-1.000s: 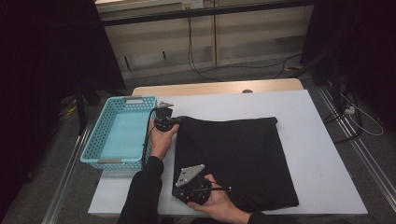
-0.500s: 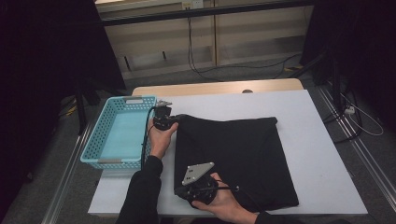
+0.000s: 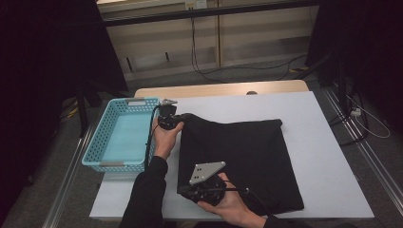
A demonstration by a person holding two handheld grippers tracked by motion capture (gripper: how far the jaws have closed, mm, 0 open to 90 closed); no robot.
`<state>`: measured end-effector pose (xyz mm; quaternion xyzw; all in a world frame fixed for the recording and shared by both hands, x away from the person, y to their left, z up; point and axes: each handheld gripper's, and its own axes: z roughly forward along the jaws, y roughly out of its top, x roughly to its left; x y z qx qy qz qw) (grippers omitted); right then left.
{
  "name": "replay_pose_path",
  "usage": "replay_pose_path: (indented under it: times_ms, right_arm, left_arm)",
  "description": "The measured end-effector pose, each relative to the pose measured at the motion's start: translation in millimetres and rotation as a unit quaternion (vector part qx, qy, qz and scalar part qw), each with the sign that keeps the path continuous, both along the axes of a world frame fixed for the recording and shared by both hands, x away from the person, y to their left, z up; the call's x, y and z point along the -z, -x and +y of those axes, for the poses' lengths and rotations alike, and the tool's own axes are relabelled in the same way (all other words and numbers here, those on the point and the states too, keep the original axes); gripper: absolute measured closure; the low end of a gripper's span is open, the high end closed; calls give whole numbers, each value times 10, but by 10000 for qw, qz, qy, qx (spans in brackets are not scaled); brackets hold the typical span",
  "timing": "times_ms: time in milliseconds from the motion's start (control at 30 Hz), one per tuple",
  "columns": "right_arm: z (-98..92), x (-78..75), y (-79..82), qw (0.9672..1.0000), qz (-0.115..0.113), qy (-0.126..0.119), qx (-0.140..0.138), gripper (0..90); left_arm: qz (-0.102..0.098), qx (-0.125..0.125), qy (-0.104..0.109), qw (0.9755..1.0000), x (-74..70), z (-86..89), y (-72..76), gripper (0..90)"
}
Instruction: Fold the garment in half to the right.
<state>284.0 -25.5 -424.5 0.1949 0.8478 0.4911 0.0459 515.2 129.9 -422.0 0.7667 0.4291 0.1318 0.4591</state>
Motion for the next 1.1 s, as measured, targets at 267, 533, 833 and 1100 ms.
replay_pose_path:
  times_ms: [267,533,833,1100]
  right_arm:
    - [-34,-131,17,9998,-153,-157,23,876]
    - [-10,-171,17,9996,-192,-188,7,876]
    - [2,-238,30,9992,-262,-314,17,877]
    - [31,-295,23,9989,-276,-367,-29,877]
  left_arm:
    - [-37,-65,91,9999,-87,67,-3,860]
    - [-79,-174,135,9997,-136,84,2,860]
    - [-171,-189,191,9995,-222,141,13,860]
    - [-192,-227,241,9993,-294,176,25,861]
